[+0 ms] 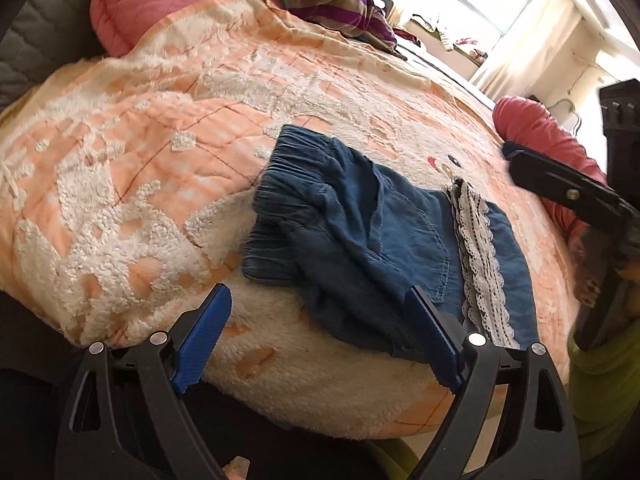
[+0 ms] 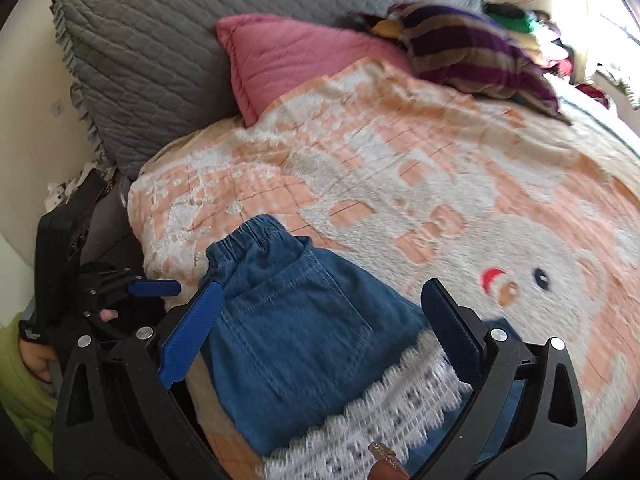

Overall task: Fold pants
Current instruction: 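Grasp the elastic waistband with the right tool and lift it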

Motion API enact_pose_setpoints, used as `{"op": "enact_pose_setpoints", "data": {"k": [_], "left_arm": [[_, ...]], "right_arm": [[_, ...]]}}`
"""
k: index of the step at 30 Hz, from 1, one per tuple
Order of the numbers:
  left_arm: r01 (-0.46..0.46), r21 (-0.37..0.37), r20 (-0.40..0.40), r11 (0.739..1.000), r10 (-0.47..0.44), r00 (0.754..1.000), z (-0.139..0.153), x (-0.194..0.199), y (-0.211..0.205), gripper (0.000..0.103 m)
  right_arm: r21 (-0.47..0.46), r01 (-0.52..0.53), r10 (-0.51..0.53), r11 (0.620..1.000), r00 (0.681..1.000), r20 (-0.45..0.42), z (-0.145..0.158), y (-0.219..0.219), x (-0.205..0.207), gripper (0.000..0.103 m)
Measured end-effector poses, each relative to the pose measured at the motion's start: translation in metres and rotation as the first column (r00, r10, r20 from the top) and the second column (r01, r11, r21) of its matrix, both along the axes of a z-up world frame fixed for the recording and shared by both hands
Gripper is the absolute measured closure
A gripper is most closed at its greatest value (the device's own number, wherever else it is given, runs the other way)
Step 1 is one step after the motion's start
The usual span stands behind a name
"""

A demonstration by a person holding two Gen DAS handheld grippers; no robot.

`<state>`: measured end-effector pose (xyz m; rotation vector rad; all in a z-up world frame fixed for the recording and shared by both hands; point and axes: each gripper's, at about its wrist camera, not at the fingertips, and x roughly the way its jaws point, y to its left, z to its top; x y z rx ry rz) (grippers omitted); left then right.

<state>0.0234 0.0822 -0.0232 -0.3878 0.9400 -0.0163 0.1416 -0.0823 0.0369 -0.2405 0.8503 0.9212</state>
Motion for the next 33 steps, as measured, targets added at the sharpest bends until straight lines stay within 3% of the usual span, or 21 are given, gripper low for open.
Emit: {"op": "enact_pose_setpoints", "data": {"k": [5, 7, 14, 19, 21, 23, 24, 26, 29, 33], "left_arm": [[-0.004, -0.062, 0.004, 0.998, 0.004, 1.0, -0.009, 0.006, 0.004, 0.019], [0.009, -0.064, 0.009, 0.998, -0.009, 1.0, -0.009, 0.009, 0.002, 0.027], [0.023, -0.054, 0.008, 0.998, -0.022, 1.0, -0.016, 0.016, 0.002, 0.027], [0.023, -0.064, 0.008, 0.998, -0.022, 1.0, -0.019, 0.02, 0.005, 0.026], [0.023, -0.069, 0.01, 0.997, -0.022, 1.0, -0.019, 0.02, 0.006, 0.026], [0.021, -0.078, 0.012, 0.997, -0.02, 1.0, -0.02, 0.02, 0.006, 0.024], [0.02, -0.082, 0.013, 0.996, -0.019, 1.0, -0.02, 0.02, 0.007, 0.023], [0.016, -0.1, 0.011, 0.995, -0.015, 1.0, -0.019, 0.019, 0.008, 0.022], [0.003, -0.145, 0.02, 0.989, 0.0, 1.0, -0.017, 0.015, 0.012, 0.018], [-0.005, -0.139, 0.026, 0.99, 0.009, 1.0, -0.014, 0.014, 0.01, 0.015]], "right_arm": [[-0.055, -0.101, 0.098, 0.993, 0.994, -0.053, -0.018, 0.043, 0.014, 0.009], [-0.064, -0.145, 0.14, 0.987, 0.987, -0.074, -0.025, 0.057, 0.018, 0.009], [-0.125, -0.277, 0.261, 0.953, 0.956, -0.134, -0.048, 0.109, 0.027, 0.009], [-0.117, -0.342, 0.313, 0.933, 0.926, -0.212, -0.065, 0.133, 0.039, 0.01], [-0.108, -0.353, 0.321, 0.929, 0.917, -0.237, -0.072, 0.138, 0.043, 0.015], [-0.091, -0.353, 0.32, 0.931, 0.912, -0.257, -0.077, 0.141, 0.045, 0.032], [-0.082, -0.349, 0.319, 0.933, 0.913, -0.253, -0.079, 0.14, 0.045, 0.051], [-0.058, -0.346, 0.323, 0.937, 0.915, -0.24, -0.076, 0.135, 0.043, 0.071], [0.006, -0.319, 0.313, 0.948, 0.925, -0.214, -0.059, 0.115, 0.046, 0.081], [0.084, -0.293, 0.303, 0.953, 0.936, -0.181, -0.032, 0.079, 0.047, 0.082]]}}
